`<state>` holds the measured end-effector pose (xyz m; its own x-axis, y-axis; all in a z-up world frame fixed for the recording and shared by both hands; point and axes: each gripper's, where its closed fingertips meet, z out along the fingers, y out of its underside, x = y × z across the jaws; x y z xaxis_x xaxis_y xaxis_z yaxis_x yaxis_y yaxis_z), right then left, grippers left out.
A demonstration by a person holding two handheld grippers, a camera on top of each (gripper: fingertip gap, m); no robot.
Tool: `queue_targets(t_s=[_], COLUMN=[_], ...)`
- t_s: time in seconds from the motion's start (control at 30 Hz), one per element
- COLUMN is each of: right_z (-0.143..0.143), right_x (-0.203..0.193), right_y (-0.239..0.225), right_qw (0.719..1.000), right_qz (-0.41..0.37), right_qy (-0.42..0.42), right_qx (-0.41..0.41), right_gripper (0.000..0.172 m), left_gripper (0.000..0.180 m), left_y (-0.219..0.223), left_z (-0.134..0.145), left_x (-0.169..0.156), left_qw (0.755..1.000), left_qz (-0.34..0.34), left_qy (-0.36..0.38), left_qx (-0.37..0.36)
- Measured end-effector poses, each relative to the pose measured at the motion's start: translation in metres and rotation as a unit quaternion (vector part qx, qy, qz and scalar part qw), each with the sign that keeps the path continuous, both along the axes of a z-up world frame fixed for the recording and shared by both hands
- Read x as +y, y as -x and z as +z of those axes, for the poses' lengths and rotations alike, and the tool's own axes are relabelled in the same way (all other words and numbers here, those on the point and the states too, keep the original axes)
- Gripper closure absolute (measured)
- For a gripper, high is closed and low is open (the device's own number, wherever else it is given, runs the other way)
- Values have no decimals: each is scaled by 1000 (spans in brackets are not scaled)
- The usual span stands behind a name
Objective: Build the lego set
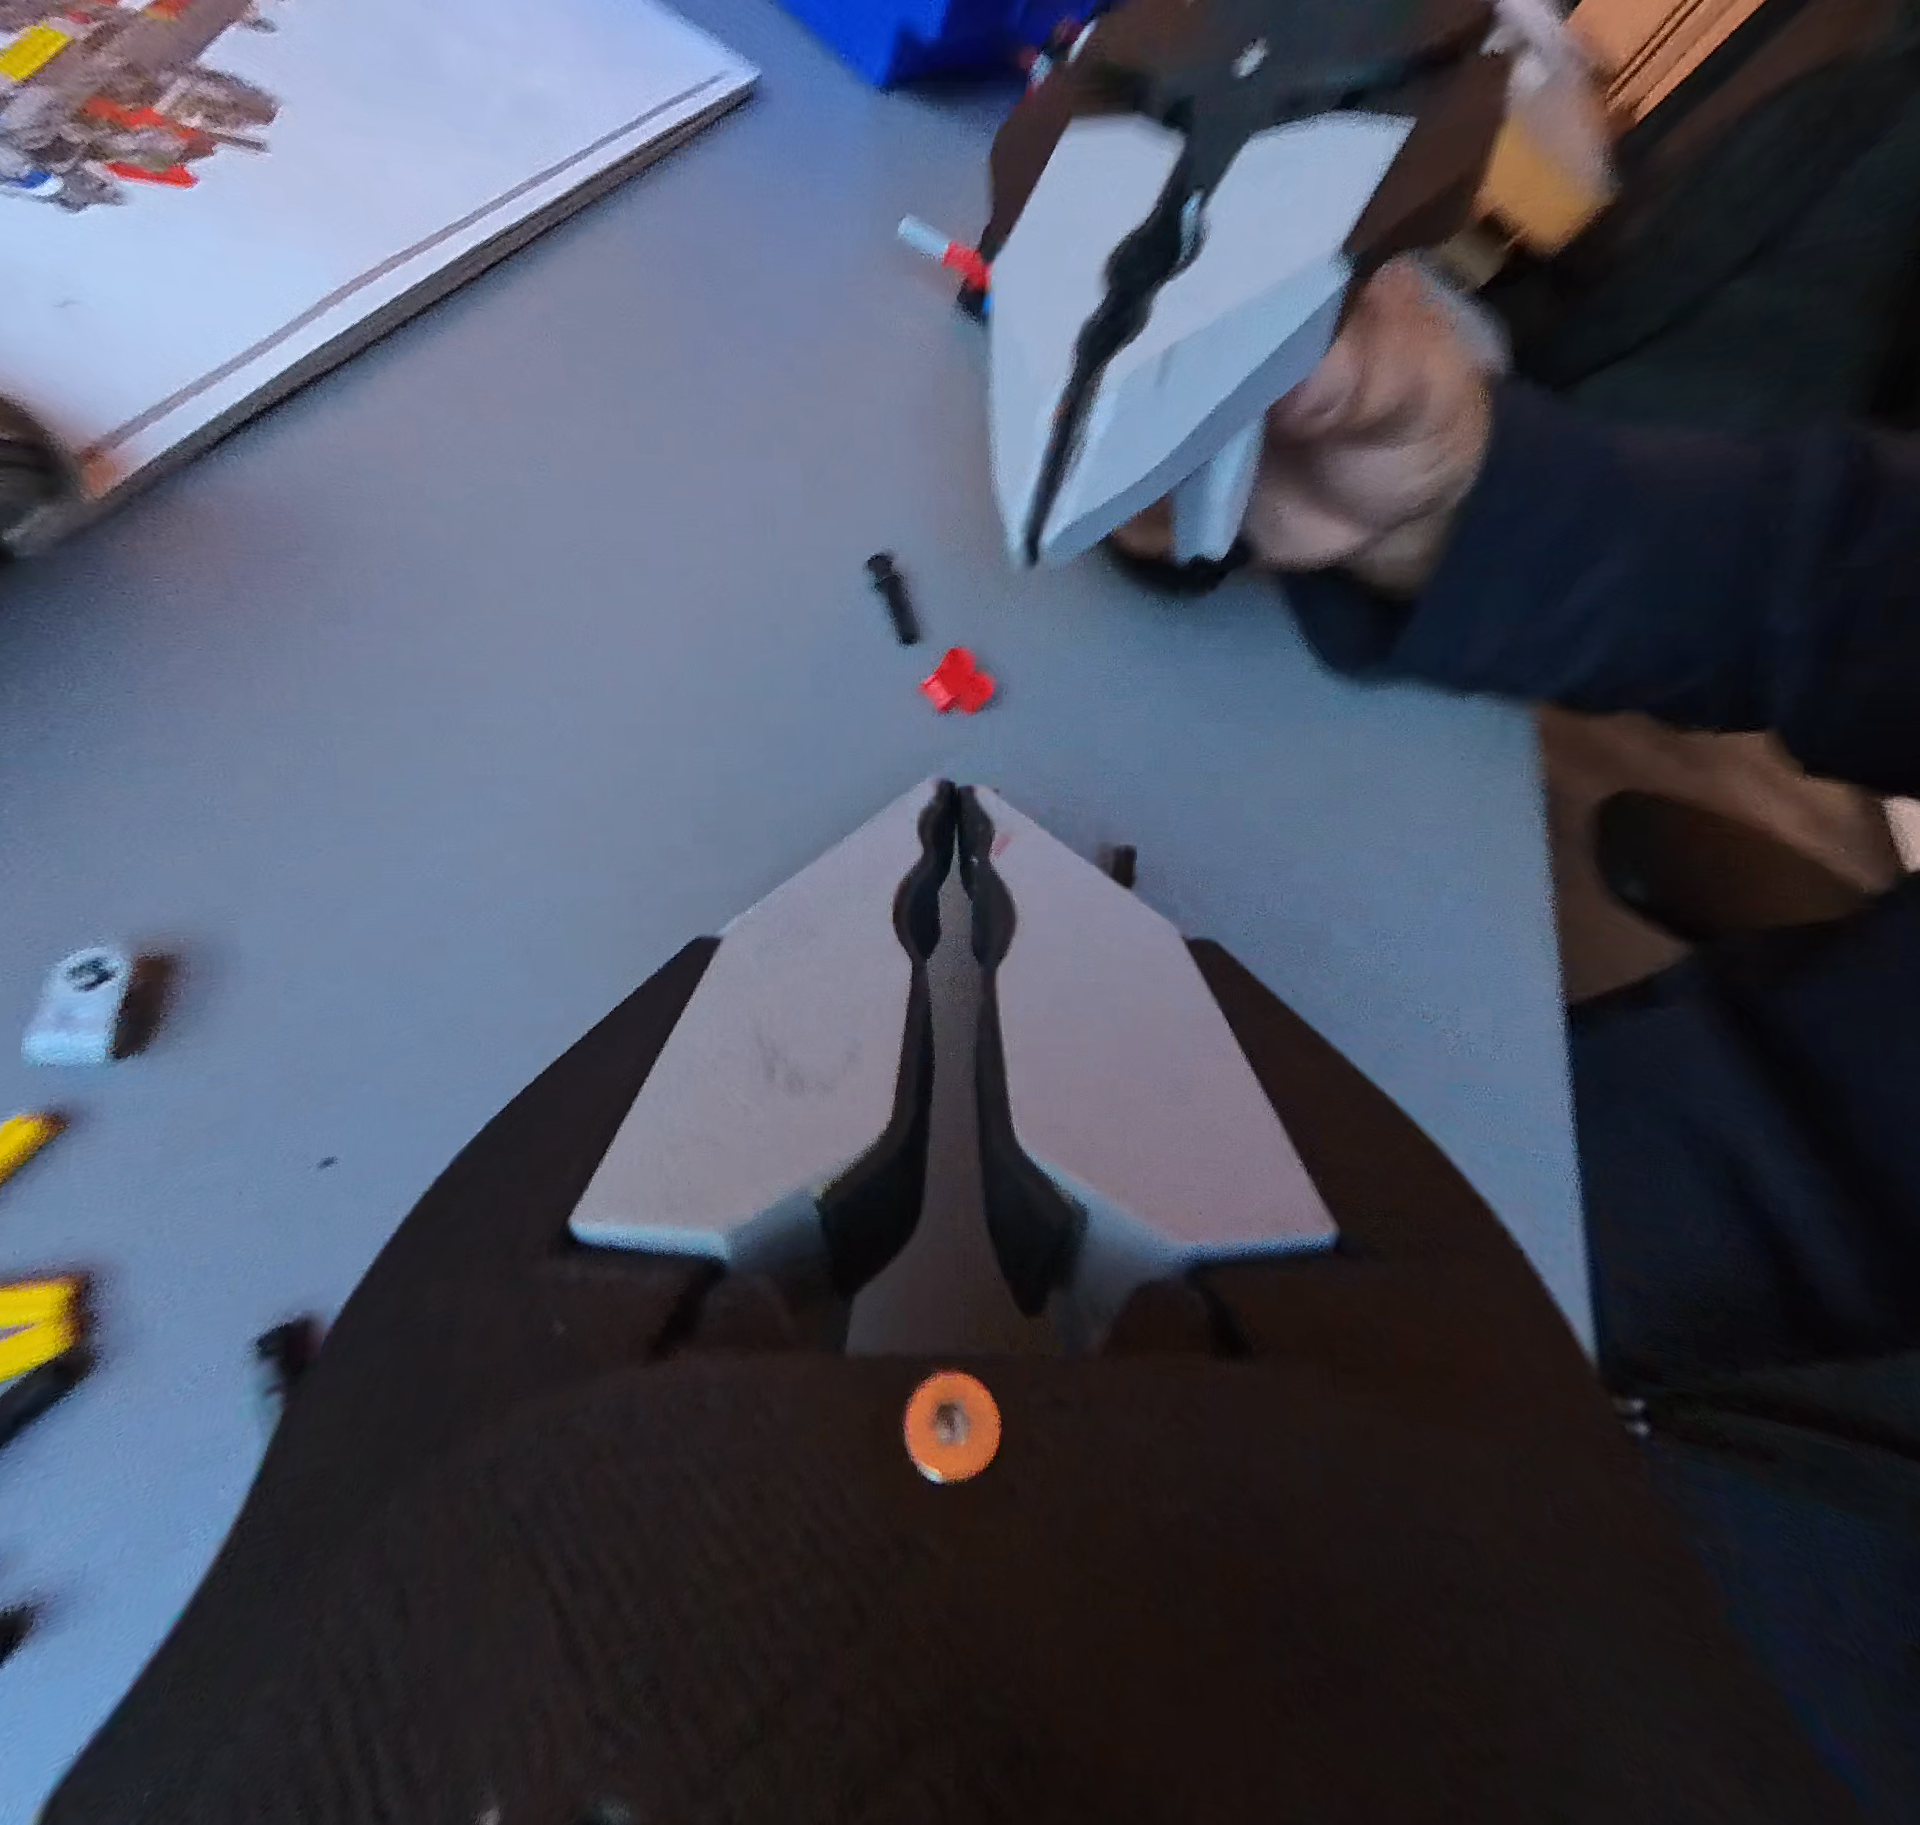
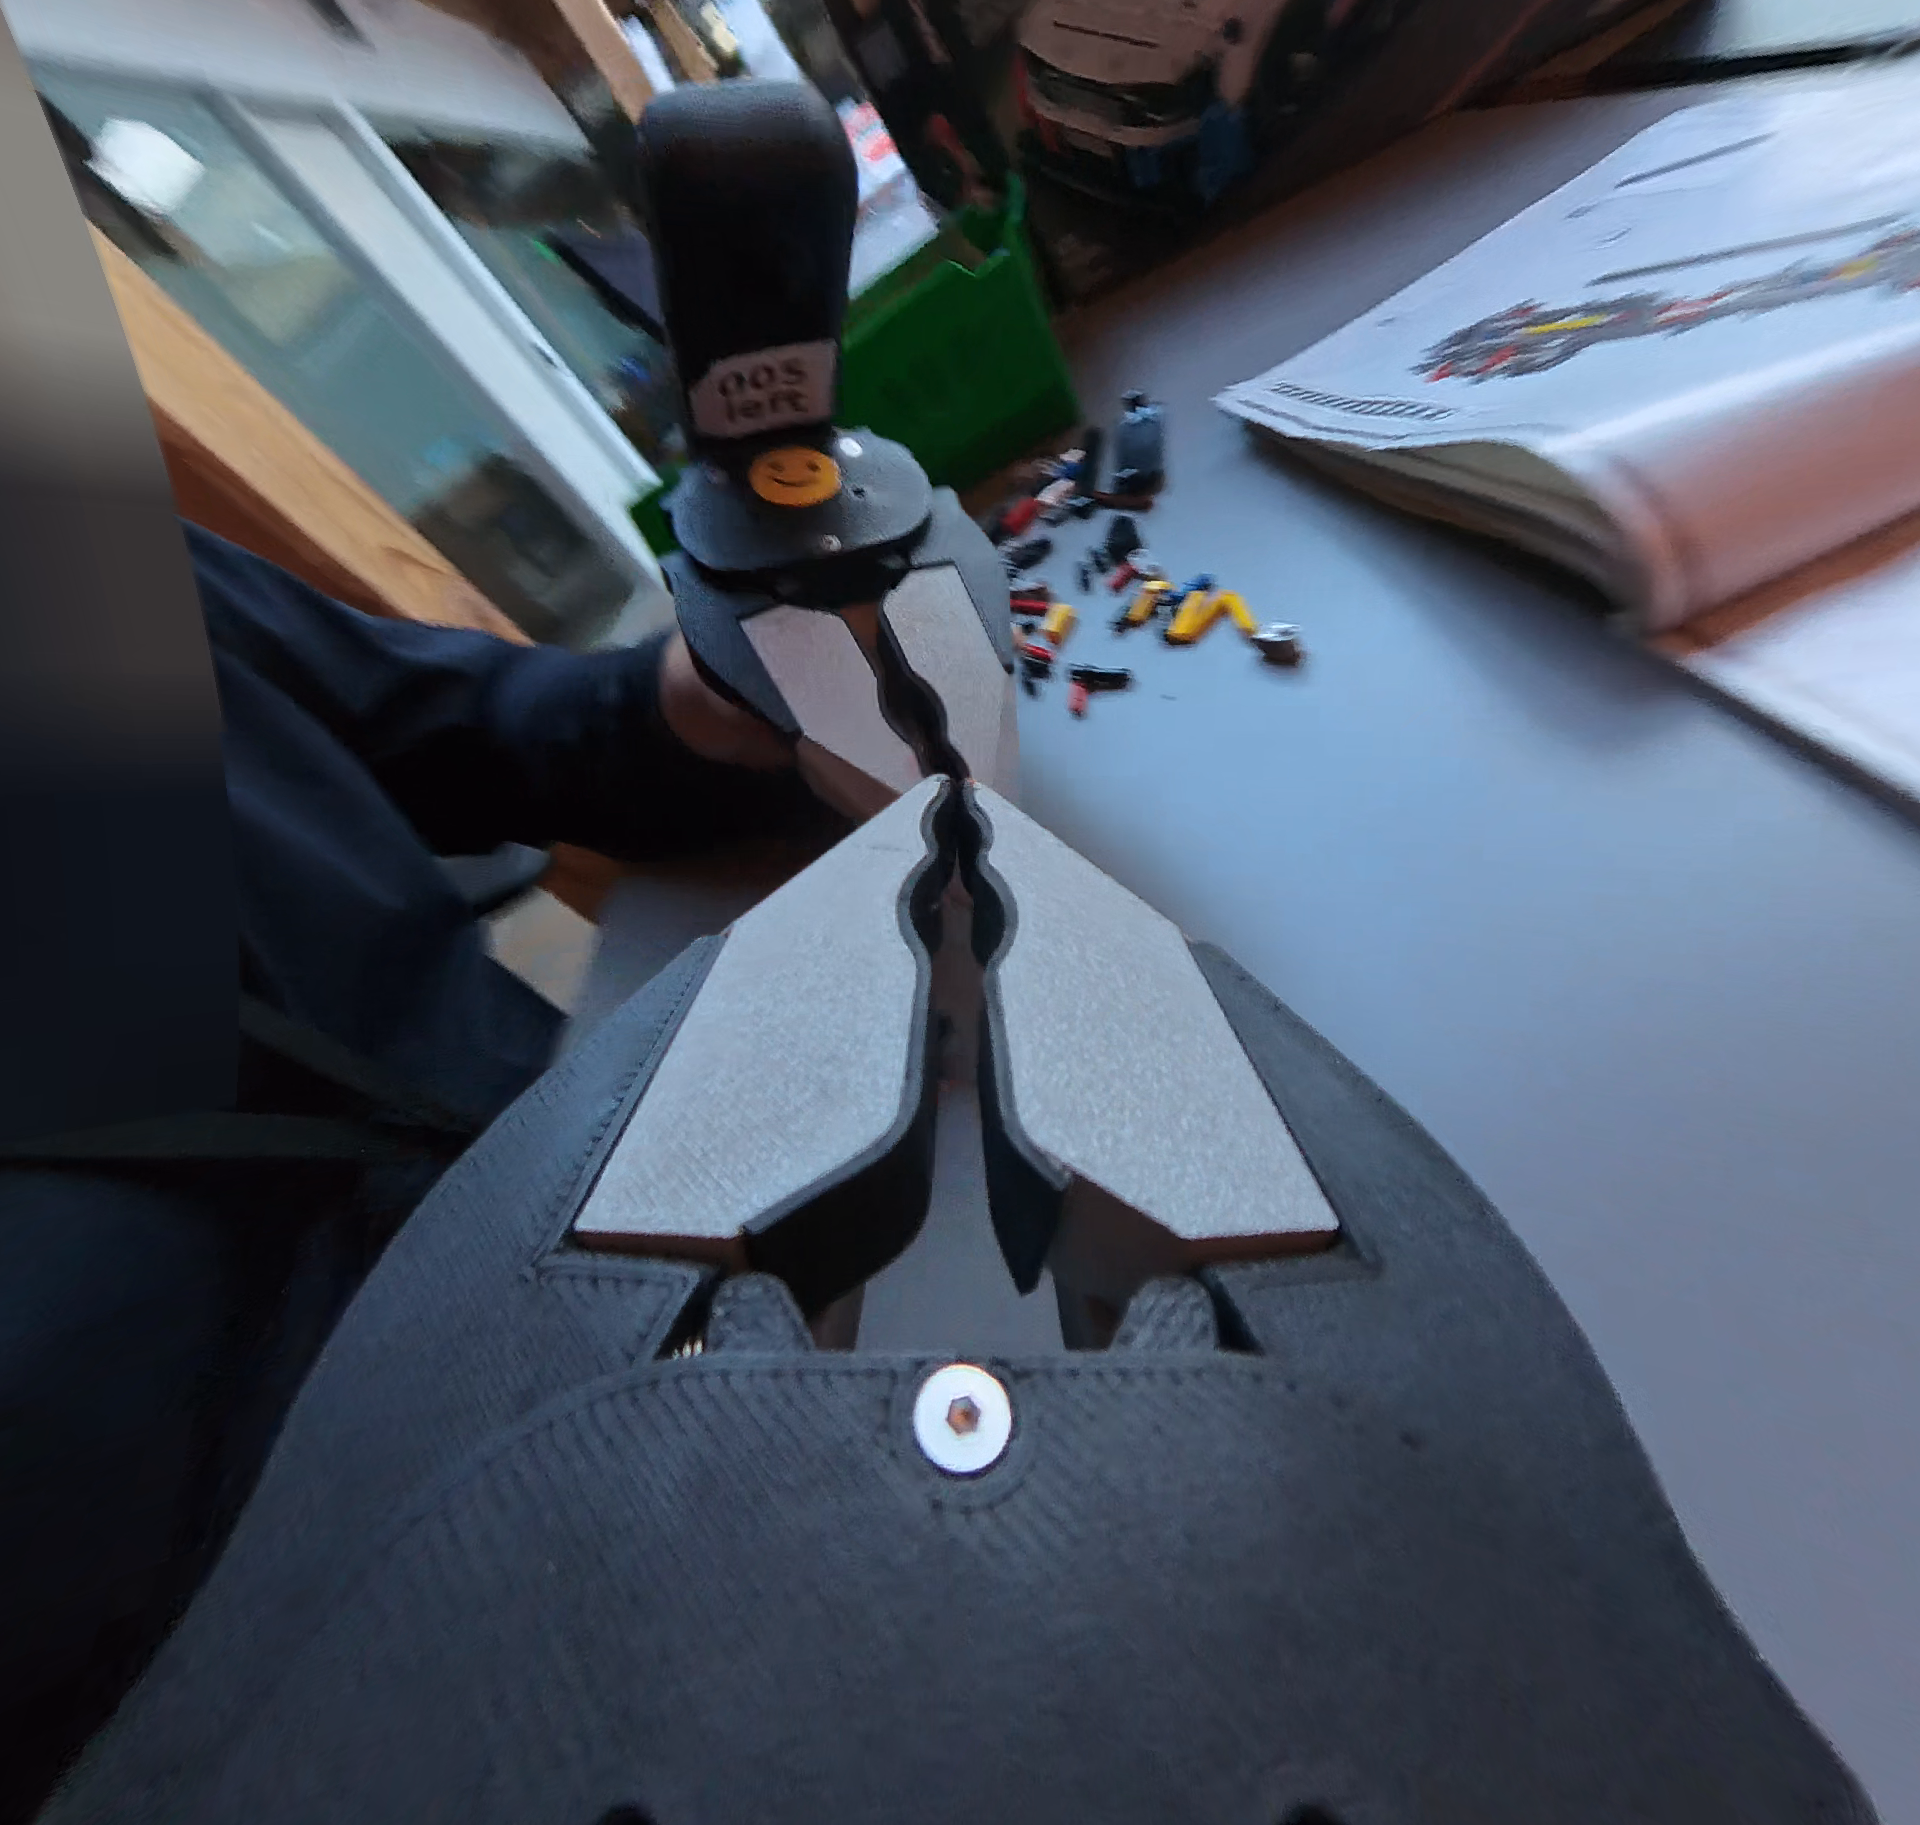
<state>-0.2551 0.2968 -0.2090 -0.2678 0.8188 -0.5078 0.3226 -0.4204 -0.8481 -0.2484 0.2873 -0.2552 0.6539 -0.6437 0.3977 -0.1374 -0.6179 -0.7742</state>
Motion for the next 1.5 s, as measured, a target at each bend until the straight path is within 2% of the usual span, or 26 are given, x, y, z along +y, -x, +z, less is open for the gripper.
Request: queue_targets(t_s=[0.1, 0.17, 0.27, 0.33, 0.43, 0.53, 0.6, 0.77, 0.87, 0.9, 1.03, 1.17, 1.33, 1.5], right_z=[3, 8, 4, -6, -30, -52, -64, -70, -67, -64, -54, -41, -11, 10], right_x=[3, -1, -17, -27, -41, -50, -54, -58, -48, -43, -13, -3, -11, -9], right_y=[-8, -11, -17, -22, -28, -29, -30, -33, -34, -33, -31, -25, -16, -16], right_qw=[998, 996, 989, 981, 959, 935, 924, 920, 920, 923, 940, 966, 996, 997], right_qz=[-1, 9, 48, 83, 125, 143, 155, 173, 153, 140, 69, 32, 32, 46], right_qy=[-62, -90, -135, -172, -241, -305, -324, -322, -334, -332, -300, -218, -58, 62], right_qx=[-6, -6, -24, -45, -86, -112, -128, -139, -139, -138, -151, -131, -57, -2], right_gripper=[172, 161, 159, 160, 161, 169, 170, 171, 172, 172, 172, 172, 172, 172], left_gripper=[180, 180, 168, 155, 151, 151, 151, 158, 163, 172, 172, 172, 172, 172], left_y=[10, 11, 5, -4, -13, -19, -24, -35, -30, -28, -12, -7, -8, -11], left_z=[-2, 3, 9, 10, 6, -14, -27, -26, -23, -18, -4, 20, 48, 61], left_x=[2, -2, -15, -26, -33, -35, -39, -44, -36, -32, -11, -2, -1, -3], left_qw=[999, 999, 999, 996, 992, 988, 984, 985, 986, 986, 979, 970, 949, 928], left_qz=[6, -3, -45, -80, -107, -117, -131, -145, -122, -109, -47, -7, 10, 14], left_qy=[-9, -9, -2, 4, -17, -12, 6, 18, -14, -34, -114, -186, -281, -340], left_qx=[31, 31, 27, 28, 61, 104, 123, 94, 115, 120, 160, 157, 144, 153])
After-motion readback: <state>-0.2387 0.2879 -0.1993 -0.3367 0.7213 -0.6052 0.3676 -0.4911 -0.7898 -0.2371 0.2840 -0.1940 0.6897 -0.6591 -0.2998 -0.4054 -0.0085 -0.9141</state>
